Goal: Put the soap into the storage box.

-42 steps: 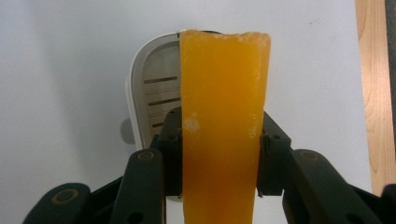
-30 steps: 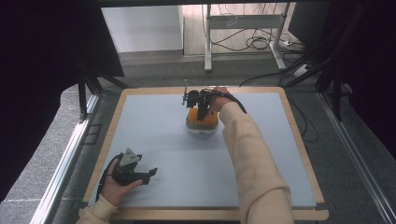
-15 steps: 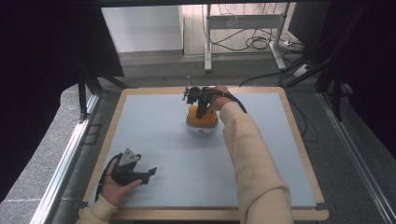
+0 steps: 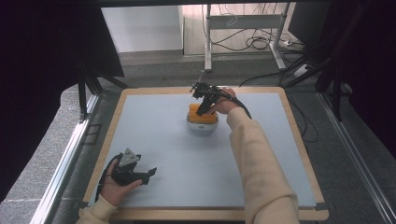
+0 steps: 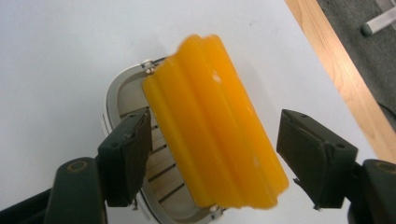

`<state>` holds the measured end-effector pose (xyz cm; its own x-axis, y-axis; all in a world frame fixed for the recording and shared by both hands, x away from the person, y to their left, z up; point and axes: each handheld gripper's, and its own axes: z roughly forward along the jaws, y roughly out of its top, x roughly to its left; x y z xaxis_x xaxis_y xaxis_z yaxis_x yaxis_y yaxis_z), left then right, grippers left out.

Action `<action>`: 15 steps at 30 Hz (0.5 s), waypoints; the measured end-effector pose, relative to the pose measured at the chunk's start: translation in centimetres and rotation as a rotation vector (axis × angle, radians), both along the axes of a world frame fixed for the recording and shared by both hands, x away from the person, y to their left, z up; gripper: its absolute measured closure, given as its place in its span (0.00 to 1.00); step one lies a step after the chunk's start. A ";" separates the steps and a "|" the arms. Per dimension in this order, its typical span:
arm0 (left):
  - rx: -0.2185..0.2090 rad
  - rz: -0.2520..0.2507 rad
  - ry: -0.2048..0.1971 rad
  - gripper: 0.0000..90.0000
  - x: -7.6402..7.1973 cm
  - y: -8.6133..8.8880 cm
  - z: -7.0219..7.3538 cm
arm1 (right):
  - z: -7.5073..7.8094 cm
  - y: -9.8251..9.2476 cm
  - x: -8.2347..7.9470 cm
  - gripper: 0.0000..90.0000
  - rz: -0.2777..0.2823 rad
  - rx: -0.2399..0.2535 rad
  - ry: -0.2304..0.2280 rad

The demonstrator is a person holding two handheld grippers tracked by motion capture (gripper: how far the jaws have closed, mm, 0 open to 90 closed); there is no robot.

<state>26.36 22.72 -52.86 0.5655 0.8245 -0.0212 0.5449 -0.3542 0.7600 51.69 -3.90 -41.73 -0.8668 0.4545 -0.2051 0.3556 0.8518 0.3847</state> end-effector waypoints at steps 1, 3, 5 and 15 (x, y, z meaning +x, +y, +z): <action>-0.007 0.004 -0.002 0.20 0.0 0.0 0.0 | 0.0 -0.3 -0.2 0.28 -0.013 0.010 0.000; -0.004 0.003 -0.002 0.20 0.0 -0.1 0.0 | 0.1 -1.0 -0.6 0.28 -0.030 0.044 0.001; -0.003 0.003 0.000 0.20 0.0 -0.1 0.0 | 0.1 -1.8 -1.1 0.28 -0.036 0.077 0.010; 0.006 0.007 0.003 0.20 0.0 -0.1 -0.2 | -0.2 -5.4 -5.0 0.28 -0.104 0.237 0.023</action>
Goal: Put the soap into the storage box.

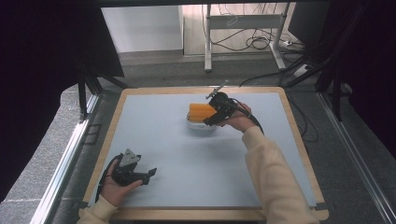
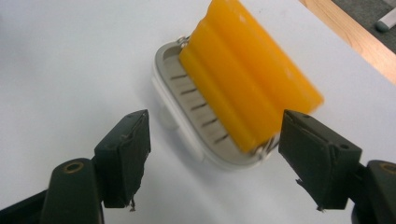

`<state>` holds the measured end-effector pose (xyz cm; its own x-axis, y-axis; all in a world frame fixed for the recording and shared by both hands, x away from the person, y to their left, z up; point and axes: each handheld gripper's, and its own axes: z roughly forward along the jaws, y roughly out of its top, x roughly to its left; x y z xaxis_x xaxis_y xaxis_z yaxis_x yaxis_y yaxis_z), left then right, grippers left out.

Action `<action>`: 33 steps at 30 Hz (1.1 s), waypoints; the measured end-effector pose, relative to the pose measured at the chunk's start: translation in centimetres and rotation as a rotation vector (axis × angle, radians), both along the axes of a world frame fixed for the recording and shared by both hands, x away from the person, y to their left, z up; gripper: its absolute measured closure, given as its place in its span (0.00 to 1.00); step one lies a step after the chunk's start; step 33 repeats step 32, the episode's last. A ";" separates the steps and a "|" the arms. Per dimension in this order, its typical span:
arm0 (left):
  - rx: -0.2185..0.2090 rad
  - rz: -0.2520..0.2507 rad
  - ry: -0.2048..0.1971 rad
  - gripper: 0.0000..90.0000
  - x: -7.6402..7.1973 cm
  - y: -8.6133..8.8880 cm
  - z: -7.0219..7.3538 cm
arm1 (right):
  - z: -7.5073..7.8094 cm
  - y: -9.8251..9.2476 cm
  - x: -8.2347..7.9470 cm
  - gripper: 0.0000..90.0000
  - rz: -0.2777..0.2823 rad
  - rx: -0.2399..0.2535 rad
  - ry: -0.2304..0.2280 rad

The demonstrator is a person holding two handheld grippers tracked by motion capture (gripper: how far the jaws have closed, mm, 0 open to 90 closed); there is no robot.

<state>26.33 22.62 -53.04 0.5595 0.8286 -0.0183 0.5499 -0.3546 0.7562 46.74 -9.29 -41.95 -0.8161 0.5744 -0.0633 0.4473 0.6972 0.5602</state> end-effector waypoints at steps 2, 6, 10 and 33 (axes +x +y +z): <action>0.001 0.001 0.001 0.20 0.0 0.0 0.0 | -0.1 -0.9 -1.0 0.28 -0.011 0.030 -0.011; -0.001 0.008 -0.003 0.20 -0.1 0.1 0.0 | -0.5 -2.7 -3.5 0.28 -0.022 0.074 -0.043; 0.000 0.008 0.001 0.20 -0.1 0.0 -0.1 | -1.4 -4.6 -6.4 0.27 -0.042 0.102 -0.071; 0.009 0.009 0.013 0.20 0.6 -0.4 -0.2 | -6.3 -9.5 -13.5 0.23 -0.136 0.197 -0.138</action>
